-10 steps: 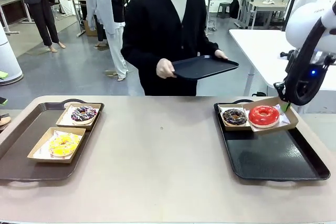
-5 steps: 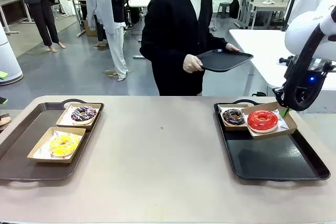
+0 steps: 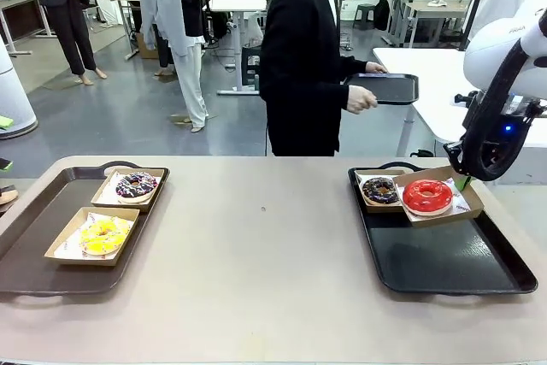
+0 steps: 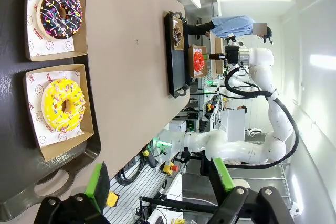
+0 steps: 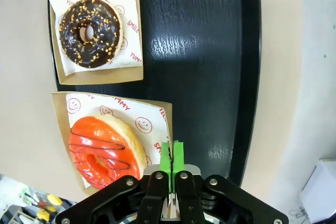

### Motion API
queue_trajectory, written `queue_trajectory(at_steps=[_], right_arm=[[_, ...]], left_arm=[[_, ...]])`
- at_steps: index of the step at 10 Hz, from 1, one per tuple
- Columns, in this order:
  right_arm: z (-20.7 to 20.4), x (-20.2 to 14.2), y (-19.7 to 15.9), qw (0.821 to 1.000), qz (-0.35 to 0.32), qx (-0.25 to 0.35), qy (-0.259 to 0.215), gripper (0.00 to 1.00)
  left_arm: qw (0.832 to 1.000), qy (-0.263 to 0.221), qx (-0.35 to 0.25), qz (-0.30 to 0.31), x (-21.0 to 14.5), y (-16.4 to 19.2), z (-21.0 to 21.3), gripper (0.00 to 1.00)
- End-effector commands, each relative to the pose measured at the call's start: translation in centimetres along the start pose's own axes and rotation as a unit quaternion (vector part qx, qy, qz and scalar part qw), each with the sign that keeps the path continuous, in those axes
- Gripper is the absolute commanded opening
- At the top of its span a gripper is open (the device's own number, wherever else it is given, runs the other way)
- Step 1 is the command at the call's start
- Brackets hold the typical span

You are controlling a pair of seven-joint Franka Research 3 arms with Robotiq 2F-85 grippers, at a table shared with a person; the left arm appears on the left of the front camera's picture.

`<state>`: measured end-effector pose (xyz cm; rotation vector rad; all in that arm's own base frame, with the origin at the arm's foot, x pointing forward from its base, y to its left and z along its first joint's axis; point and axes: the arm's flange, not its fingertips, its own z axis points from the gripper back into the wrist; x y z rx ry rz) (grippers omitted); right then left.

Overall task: Individually package the donuts and arrange them on the tray.
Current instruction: Place the picked Paper togo box on the Handle tray.

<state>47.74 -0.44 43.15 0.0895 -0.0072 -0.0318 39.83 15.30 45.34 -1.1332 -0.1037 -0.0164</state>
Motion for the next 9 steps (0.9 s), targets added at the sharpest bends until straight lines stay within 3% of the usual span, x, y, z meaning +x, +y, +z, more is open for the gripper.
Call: queue_trajectory(at_steps=[1,6,9], right_arm=[[-0.3,-0.6,-0.6,1.0,0.003,-0.009,0.002,0.01],[-1.6,-3.1,-3.7,0.999,-0.009,-0.002,-0.038,0.01],[-4.5,-3.1,-4.0,1.0,-0.006,-0.007,-0.03,0.01]], left_arm=[[1.0,0.0,-0.005,-0.006,-0.2,-0.2,0.2,1.0],[1.0,0.0,-0.005,-0.006,-0.2,-0.2,0.2,1.0],[1.0,0.0,-0.005,-0.006,-0.2,-0.2,0.2,1.0]])
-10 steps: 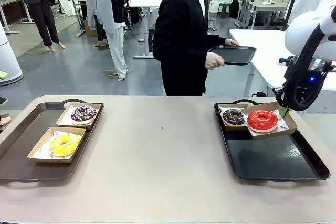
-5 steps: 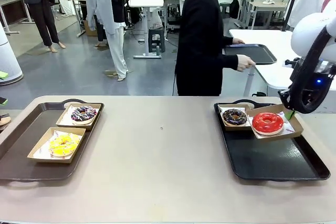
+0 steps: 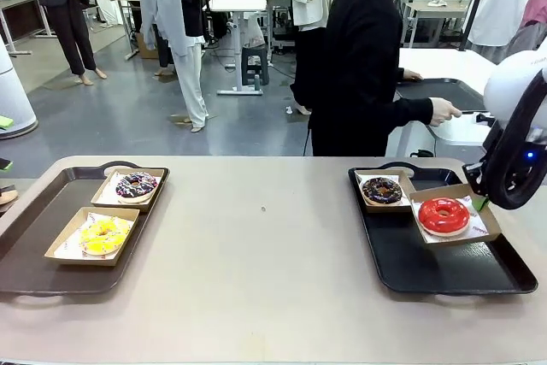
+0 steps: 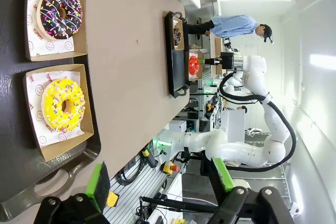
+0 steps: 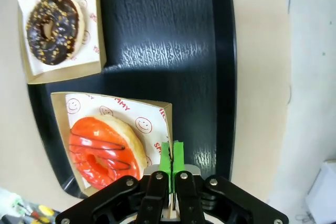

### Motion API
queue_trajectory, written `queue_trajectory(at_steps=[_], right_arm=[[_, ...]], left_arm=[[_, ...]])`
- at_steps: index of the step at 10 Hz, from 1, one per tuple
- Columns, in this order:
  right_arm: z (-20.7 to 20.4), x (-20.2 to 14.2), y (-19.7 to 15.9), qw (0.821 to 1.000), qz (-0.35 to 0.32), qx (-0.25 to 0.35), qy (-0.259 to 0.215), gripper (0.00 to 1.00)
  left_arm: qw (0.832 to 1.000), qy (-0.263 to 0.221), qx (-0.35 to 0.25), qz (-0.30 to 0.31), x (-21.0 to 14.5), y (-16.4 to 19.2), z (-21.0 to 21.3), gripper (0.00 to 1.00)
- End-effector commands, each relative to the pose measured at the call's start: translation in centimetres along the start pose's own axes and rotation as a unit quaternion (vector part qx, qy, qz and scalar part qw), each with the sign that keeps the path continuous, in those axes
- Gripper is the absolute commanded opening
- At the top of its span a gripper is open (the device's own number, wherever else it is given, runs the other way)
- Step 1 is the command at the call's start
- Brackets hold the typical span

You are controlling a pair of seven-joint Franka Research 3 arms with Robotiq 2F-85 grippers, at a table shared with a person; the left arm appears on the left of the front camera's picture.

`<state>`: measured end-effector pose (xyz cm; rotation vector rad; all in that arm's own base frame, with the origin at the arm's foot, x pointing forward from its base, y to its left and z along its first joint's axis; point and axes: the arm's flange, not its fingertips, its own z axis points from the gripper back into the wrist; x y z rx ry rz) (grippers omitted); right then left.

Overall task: Individually package the donuts and arrange them on the tray.
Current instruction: Place the picked Paper togo box on the Handle tray.

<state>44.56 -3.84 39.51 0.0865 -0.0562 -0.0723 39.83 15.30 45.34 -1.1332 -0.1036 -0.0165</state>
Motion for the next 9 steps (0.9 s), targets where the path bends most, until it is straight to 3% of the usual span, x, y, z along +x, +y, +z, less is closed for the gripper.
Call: queue_trajectory(at_steps=[1,9], right_arm=[[-2.1,-0.2,-0.3,1.0,0.016,-0.002,0.004,0.01],[-4.7,-0.8,-0.8,1.0,0.022,0.019,0.011,0.01]], left_arm=[[1.0,0.0,-0.005,-0.006,-0.2,-0.2,0.3,1.0],[1.0,0.0,-0.005,-0.006,-0.2,-0.2,0.3,1.0]])
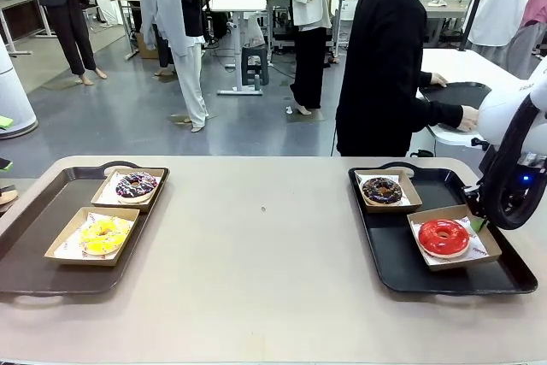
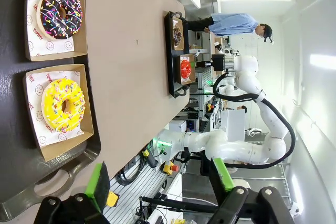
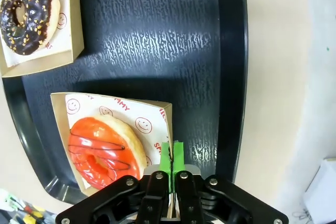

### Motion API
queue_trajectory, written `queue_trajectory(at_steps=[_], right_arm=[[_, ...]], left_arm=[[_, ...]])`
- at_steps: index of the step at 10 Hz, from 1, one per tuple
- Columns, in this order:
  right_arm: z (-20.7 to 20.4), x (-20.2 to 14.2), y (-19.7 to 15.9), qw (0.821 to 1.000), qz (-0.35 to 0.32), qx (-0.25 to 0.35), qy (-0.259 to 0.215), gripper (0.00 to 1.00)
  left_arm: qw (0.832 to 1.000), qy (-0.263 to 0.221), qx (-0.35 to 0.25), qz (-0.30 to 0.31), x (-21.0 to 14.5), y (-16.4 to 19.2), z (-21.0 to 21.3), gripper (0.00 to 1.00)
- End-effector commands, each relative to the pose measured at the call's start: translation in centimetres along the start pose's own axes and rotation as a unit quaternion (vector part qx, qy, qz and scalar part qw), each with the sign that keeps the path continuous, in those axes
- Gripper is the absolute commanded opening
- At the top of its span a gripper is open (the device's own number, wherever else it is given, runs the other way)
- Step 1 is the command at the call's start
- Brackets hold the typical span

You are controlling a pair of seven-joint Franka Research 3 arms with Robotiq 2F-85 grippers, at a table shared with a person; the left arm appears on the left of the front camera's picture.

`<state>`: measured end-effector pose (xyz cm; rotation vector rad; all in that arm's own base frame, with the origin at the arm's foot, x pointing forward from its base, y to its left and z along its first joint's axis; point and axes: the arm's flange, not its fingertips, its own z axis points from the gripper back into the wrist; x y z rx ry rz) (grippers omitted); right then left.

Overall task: Individually package the donuts and arrange them on the tray.
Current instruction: Place the picked Paper togo box on the Handle tray.

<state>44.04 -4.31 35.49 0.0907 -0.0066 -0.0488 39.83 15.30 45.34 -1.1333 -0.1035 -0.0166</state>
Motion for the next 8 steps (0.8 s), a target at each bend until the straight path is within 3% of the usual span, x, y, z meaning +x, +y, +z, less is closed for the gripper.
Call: queue_trajectory(at_steps=[1,2,3,4,5,6,7,8], right_arm=[[-0.8,0.0,0.3,1.0,0.014,0.024,-0.01,0.06],[-0.7,-0.1,0.3,0.999,0.016,0.028,-0.01,0.61],[-0.5,-0.1,0.4,0.999,0.017,0.027,-0.011,0.66],[-0.1,-0.3,0.7,0.999,0.02,0.026,-0.014,1.0],[0.4,-0.5,0.9,0.999,0.023,0.029,-0.017,1.0],[0.8,-0.6,1.0,0.999,0.024,0.031,-0.018,0.74],[1.1,-0.8,1.1,0.999,0.025,0.034,-0.018,0.84],[1.5,-0.9,1.2,0.999,0.027,0.038,-0.018,1.0]], left_arm=[[1.0,0.0,-0.005,-0.006,-0.2,-0.2,0.3,1.0],[1.0,0.0,-0.005,-0.006,-0.2,-0.2,0.3,1.0],[1.0,0.0,-0.005,-0.006,-0.2,-0.2,0.3,1.0],[1.0,0.0,-0.005,-0.006,-0.2,-0.2,0.3,1.0],[1.0,0.0,-0.005,-0.006,-0.2,-0.2,0.3,1.0],[1.0,0.0,-0.005,-0.006,-0.2,-0.2,0.3,1.0],[1.0,0.0,-0.005,-0.006,-0.2,-0.2,0.3,1.0],[1.0,0.0,-0.005,-0.006,-0.2,-0.2,0.3,1.0]])
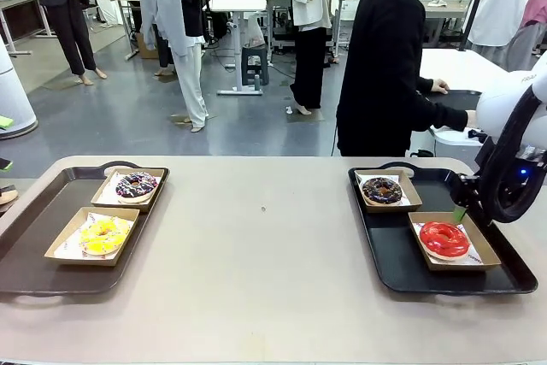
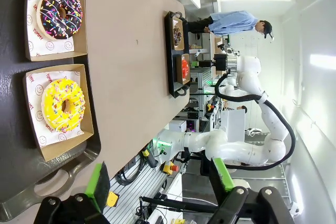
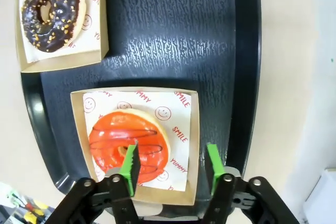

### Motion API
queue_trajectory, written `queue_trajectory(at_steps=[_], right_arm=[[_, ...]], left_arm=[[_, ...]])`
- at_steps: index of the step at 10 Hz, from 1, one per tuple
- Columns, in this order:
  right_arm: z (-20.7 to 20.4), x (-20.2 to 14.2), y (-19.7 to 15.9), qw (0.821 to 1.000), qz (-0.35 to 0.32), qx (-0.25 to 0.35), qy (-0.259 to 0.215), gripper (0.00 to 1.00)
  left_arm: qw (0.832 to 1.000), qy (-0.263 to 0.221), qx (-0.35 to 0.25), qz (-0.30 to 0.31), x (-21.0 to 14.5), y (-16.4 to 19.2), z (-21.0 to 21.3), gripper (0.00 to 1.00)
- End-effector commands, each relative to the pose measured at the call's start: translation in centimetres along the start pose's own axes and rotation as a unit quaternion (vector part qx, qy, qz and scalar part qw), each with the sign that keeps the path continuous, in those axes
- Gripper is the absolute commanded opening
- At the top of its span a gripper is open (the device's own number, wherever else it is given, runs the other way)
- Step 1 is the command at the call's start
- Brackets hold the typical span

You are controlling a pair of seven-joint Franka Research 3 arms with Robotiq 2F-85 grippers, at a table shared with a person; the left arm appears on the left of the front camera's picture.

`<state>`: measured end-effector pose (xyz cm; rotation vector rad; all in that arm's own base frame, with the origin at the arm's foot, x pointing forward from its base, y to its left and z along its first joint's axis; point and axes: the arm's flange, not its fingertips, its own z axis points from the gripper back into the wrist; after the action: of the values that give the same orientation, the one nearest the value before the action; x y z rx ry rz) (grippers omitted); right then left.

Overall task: Individually package the donuts and arrange them on the tray.
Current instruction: Place the picked Paper togo box on the Handle tray.

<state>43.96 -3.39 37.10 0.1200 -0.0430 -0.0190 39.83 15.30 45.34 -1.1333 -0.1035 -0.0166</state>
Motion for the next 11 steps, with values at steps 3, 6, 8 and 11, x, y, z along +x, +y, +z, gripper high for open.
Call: queue_trajectory(at_steps=[3,6,8,11], right_arm=[[0.8,-1.2,0.7,1.0,0.013,0.025,0.004,0.85],[1.6,-1.9,1.3,0.999,0.026,0.026,0.02,1.0],[1.5,-1.0,1.1,1.0,0.011,0.007,0.016,1.0],[1.5,-1.0,1.1,1.0,0.011,0.007,0.016,1.0]], left_arm=[[1.0,0.0,-0.005,-0.006,-0.2,-0.2,0.3,1.0],[1.0,0.0,-0.005,-0.006,-0.2,-0.2,0.3,1.0],[1.0,0.0,-0.005,-0.006,-0.2,-0.2,0.3,1.0],[1.0,0.0,-0.005,-0.006,-0.2,-0.2,0.3,1.0]])
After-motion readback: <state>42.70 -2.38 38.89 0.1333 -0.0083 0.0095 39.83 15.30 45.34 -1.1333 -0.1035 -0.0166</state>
